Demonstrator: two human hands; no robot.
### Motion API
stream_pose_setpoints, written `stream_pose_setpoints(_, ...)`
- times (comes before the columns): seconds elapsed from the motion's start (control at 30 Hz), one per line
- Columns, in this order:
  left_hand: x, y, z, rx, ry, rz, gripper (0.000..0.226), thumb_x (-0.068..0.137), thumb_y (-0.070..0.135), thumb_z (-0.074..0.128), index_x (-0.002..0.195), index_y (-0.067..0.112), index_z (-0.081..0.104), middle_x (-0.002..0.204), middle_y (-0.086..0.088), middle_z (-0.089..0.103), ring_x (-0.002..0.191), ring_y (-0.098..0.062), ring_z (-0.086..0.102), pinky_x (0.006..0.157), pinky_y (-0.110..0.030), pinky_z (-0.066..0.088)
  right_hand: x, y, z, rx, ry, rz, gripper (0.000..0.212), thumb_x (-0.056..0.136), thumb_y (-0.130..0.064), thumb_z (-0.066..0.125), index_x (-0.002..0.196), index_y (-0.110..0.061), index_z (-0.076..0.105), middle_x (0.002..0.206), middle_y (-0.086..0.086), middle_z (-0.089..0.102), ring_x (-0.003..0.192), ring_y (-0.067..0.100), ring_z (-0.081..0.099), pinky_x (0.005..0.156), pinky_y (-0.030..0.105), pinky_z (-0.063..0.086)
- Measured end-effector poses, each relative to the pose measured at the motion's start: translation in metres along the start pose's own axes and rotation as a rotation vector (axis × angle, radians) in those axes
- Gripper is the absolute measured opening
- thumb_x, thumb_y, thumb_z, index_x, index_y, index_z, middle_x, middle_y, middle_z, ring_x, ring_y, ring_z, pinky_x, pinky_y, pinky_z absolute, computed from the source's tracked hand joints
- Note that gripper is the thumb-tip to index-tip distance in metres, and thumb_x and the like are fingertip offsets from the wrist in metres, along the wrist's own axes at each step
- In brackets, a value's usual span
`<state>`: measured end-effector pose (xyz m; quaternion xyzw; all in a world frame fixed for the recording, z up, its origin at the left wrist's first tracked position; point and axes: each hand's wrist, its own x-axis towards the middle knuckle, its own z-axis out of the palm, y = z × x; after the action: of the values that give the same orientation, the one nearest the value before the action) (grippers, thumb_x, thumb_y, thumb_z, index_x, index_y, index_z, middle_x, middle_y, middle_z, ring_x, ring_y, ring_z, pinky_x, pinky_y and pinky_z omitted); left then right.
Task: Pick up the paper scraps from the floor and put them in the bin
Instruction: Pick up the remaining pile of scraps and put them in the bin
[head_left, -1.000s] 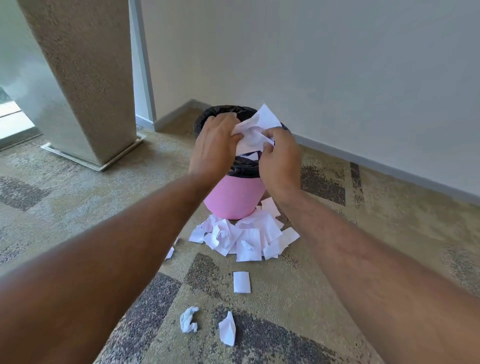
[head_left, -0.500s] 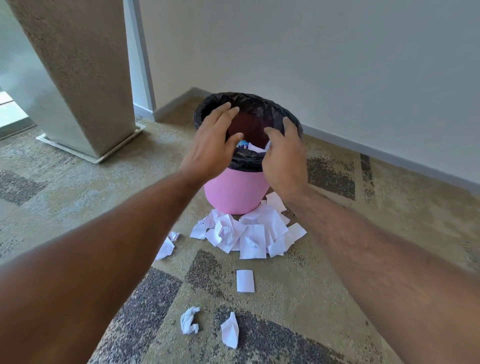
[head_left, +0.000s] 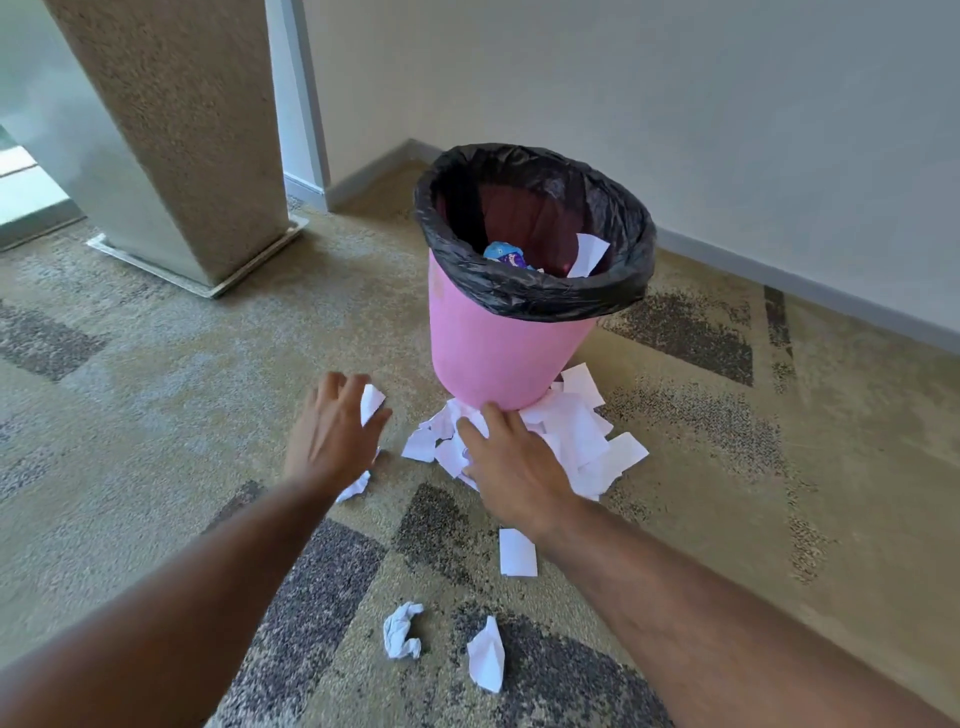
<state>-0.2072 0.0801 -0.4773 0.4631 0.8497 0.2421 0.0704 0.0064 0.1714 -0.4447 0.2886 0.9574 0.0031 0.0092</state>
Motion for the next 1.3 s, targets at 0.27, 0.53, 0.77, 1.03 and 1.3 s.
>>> stream_pose_setpoints(0.27, -0.024, -0.01, 0.043, 0.249, -0.18, -0.14, 0.102, 0.08, 0.085, 0.039, 0.157, 0.033, -0.003, 0.166, -0.007, 0.004, 0.141, -0.038, 0.027, 0.1, -0.051, 0.044, 0.04, -0.026, 0.042, 0.089, -0.164, 0.196, 0.078, 0.089, -0.065, 0.053, 0.15, -0.026, 0.027, 0.154, 0.01, 0.025, 0.136, 0.04, 0.03, 0.102, 0.053, 0.042)
stream_pose_setpoints(0.53, 0.005, -0.015, 0.04, 0.198, -0.373, -0.115, 0.096, 0.085, 0.078, 0.043, 0.156, 0.038, -0.007, 0.166, 0.005, -0.013, 0.145, -0.039, 0.013, 0.102, -0.053, 0.045, 0.062, -0.033, 0.061, 0.069, -0.286, 0.285, 0.072, 0.094, -0.066, 0.042, 0.153, -0.036, 0.013, 0.161, 0.005, 0.012, 0.138, 0.046, 0.023, 0.101, 0.06, 0.038)
stream_pose_setpoints(0.77, -0.002, -0.019, 0.049, 0.285, -0.276, -0.063, 0.072, 0.093, 0.071, 0.034, 0.153, 0.033, 0.02, 0.162, -0.001, 0.017, 0.138, -0.034, 0.023, 0.094, -0.05, 0.051, 0.059, -0.028, 0.059, 0.079, -0.219, 0.23, 0.053, 0.098, -0.048, 0.05, 0.145, -0.031, 0.032, 0.151, 0.006, 0.028, 0.126, 0.041, 0.036, 0.089, 0.051, 0.045)
stream_pose_setpoints(1.03, -0.023, -0.009, 0.055, 0.271, -0.123, 0.019, 0.034, 0.1, 0.037, 0.04, 0.123, 0.016, 0.051, 0.126, -0.012, 0.049, 0.11, -0.036, 0.043, 0.08, -0.047, 0.052, 0.019, -0.037, 0.056, 0.133, -0.079, 0.171, 0.04, 0.084, -0.003, 0.056, 0.122, -0.018, 0.054, 0.132, 0.008, 0.05, 0.114, 0.033, 0.047, 0.082, 0.045, 0.05)
stream_pose_setpoints(1.3, -0.057, -0.009, 0.054, 0.296, -0.073, 0.094, 0.025, 0.099, 0.032, 0.045, 0.112, 0.014, 0.056, 0.116, -0.01, 0.057, 0.102, -0.032, 0.045, 0.079, -0.046, 0.049, -0.033, -0.042, 0.067, 0.206, 0.007, 0.137, 0.036, 0.069, 0.012, 0.068, 0.1, -0.007, 0.068, 0.129, 0.01, 0.059, 0.104, 0.031, 0.06, 0.077, 0.039, 0.053)
